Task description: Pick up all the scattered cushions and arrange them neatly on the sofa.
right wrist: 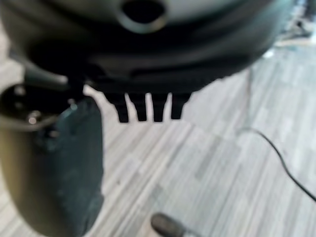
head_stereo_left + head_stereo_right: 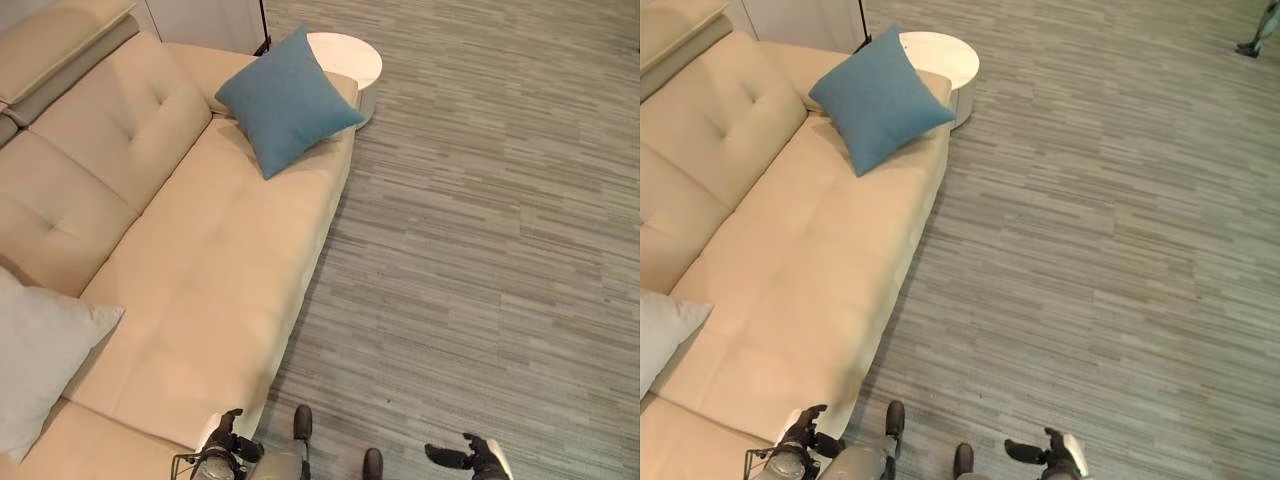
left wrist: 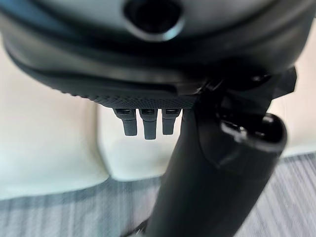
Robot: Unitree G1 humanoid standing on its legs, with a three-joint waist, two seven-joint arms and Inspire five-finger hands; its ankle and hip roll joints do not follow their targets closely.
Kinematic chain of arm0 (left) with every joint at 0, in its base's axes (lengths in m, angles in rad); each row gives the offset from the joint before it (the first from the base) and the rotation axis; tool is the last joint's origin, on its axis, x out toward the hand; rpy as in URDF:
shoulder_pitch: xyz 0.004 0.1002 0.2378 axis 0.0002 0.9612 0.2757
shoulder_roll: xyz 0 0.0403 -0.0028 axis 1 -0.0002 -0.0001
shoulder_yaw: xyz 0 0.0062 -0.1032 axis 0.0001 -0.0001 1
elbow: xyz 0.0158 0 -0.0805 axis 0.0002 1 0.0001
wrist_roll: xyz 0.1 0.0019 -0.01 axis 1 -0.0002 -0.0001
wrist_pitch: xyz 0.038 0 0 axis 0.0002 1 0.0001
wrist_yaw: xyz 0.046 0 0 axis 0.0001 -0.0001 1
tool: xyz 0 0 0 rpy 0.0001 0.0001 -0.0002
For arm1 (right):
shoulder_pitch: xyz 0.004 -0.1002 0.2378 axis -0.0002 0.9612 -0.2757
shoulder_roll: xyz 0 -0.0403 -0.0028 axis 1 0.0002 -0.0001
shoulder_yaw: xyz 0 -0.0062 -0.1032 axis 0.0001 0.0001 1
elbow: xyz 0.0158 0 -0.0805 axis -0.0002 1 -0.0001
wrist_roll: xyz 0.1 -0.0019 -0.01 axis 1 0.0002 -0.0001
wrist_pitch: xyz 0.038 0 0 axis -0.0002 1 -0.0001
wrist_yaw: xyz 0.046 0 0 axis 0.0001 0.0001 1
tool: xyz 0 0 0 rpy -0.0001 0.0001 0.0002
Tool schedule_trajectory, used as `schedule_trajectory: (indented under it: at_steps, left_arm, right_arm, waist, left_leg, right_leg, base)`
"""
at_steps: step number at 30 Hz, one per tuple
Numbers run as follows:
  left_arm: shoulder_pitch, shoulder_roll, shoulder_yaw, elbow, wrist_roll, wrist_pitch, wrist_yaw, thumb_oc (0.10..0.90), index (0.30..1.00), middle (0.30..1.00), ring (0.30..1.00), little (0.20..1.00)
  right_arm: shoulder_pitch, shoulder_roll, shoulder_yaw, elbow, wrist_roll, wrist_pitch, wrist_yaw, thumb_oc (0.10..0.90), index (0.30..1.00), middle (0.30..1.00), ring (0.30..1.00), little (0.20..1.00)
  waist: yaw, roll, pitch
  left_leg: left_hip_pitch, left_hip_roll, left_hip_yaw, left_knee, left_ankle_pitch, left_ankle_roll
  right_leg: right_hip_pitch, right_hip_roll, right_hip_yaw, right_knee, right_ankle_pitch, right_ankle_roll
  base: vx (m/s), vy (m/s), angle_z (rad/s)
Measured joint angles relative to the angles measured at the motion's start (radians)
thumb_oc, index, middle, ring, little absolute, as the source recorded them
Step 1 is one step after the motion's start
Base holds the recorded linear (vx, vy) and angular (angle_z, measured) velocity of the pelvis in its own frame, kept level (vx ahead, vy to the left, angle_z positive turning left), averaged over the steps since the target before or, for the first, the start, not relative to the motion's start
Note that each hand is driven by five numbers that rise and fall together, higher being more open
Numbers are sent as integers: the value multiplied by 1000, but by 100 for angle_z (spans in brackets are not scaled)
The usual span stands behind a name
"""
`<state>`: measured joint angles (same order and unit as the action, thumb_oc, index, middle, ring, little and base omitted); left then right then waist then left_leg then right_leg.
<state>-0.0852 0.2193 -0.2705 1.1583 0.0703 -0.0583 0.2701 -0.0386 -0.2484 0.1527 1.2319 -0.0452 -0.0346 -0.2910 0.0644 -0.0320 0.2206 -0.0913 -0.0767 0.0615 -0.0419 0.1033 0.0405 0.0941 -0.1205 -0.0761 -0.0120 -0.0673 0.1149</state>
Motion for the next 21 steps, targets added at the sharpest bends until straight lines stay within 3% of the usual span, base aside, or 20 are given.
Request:
schedule_trajectory:
  at_steps: [1, 3, 4, 5, 7, 10, 12, 13, 15, 17, 18, 19, 20, 21]
  left_arm:
    - [8, 1, 0, -1, 0, 0, 1, 800, 900, 900, 900, 900]
    - [-2, 4, -2, 0, 0, 10, 0, 800, 900, 900, 900, 900]
    - [0, 8, -12, 0, 1, 19, 0, 800, 900, 900, 900, 900]
    - [0, 14, -14, -2, 1, 18, 1, 800, 900, 900, 900, 900]
    - [-17, 32, -44, -28, 4, 21, -1, 800, 900, 900, 900, 900]
    - [-24, 28, -41, -29, 8, 20, 0, 800, 900, 900, 900, 900]
    - [-31, 24, -31, -19, 8, 21, 1, 800, 900, 900, 900, 900]
    - [-33, 20, -30, -6, 8, 21, 1, 800, 900, 900, 900, 900]
    - [-36, 8, -27, 16, 7, 20, 2, 800, 900, 900, 900, 900]
    - [-9, -12, -22, 19, 6, 20, 3, 800, 900, 900, 900, 900]
    - [14, -12, -22, 19, 5, 20, 5, 800, 900, 900, 900, 900]
    - [28, -24, -23, 19, 4, 20, 5, 800, 900, 900, 900, 900]
    - [49, -48, -24, 21, 0, 19, 2, 800, 900, 900, 900, 900]
    - [30, -51, -13, 22, -14, 16, 1, 800, 900, 900, 900, 900]
  right_arm:
    - [1, 11, -1, 8, -11, -2, 4, 800, 900, 900, 900, 900]
    - [-15, 12, 2, 11, -22, -2, 8, 800, 900, 900, 900, 900]
    - [-27, 12, 1, 6, -26, 0, 6, 800, 900, 900, 900, 900]
    - [-26, 15, 1, 6, -28, 0, 7, 800, 900, 900, 900, 900]
    - [-22, 14, 1, 7, -33, 1, 4, 800, 900, 900, 900, 900]
    - [-28, 8, 1, -2, -34, -1, 4, 800, 900, 900, 900, 900]
    - [-27, 3, 19, -54, -42, -1, 3, 800, 900, 900, 900, 900]
    - [-26, 5, 23, -72, -49, -3, 4, 800, 900, 900, 900, 900]
    - [-16, 5, 31, -101, -54, -1, 2, 800, 900, 900, 900, 900]
    - [-10, 6, 33, -105, -54, -4, 0, 800, 900, 900, 900, 900]
    - [4, 7, 35, -100, -56, -3, 0, 800, 900, 900, 900, 900]
    - [8, 3, 33, -96, -58, -2, 0, 800, 900, 900, 900, 900]
    - [16, -6, 31, -91, -64, -2, 0, 800, 900, 900, 900, 900]
    - [6, 8, 23, -52, -70, 5, 1, 800, 900, 900, 900, 900]
  waist:
    - [4, 1, -1]
    - [-1, 9, -1]
    - [-17, 19, -5]
    - [-23, 12, -9]
    - [-30, 2, -13]
    - [-40, 7, -14]
    - [-56, 18, -9]
    - [-70, 27, -7]
    - [-90, 29, -7]
    - [-100, 22, -12]
    - [-105, 24, -23]
    - [-107, 40, -34]
    - [-103, 61, -52]
    - [-96, 46, -53]
  left_leg:
    - [27, -3, 23, -4, -6, 28]
    - [52, -1, 34, -7, -40, 42]
    - [71, 7, 36, -14, -25, 57]
    - [79, 6, 31, -14, -28, 56]
    - [120, 1, 8, -19, -61, 82]
    - [158, 8, 6, -19, -86, 88]
    - [180, 24, 1, -20, -109, 66]
    - [192, 36, 1, -20, -120, 54]
    - [217, 40, -14, -24, -146, 27]
    - [260, 46, -22, -35, -175, -4]
    - [288, 57, -35, -31, -196, -16]
    - [300, 76, -43, -30, -208, -27]
    - [300, 101, -54, 1, -217, -50]
    - [235, 112, -73, 155, -223, -63]
  right_leg:
    - [-21, -12, -1, 77, -31, 24]
    - [-88, -18, 4, 238, -61, 59]
    - [-175, -25, -4, 422, -102, 102]
    - [-191, -24, 0, 461, -110, 101]
    - [-270, -60, -61, 597, -110, 90]
    - [-325, -84, -119, 533, -101, 69]
    - [-361, -54, -103, 404, -74, 36]
    - [-384, -27, -69, 302, -35, 22]
    - [-413, -20, -43, 178, 42, 30]
    - [-401, -22, -57, 135, 84, 8]
    - [-384, -20, -58, 137, 147, -25]
    - [-379, -4, -65, 148, 166, -33]
    - [-362, 25, -79, 144, 176, -56]
    - [-315, 29, -96, 105, 166, -72]
  base:
    - [221, 86, -40]
    - [231, 85, -32]
    - [177, 58, 2]
    - [356, 72, 16]
    - [229, 4, 18]
    - [335, -92, 9]
    - [333, -146, -4]
    - [319, -170, 3]
    - [388, -254, 18]
    - [269, -219, 20]
    - [247, -263, 19]
    - [146, -178, 23]
    - [202, -281, 40]
    - [106, -196, 39]
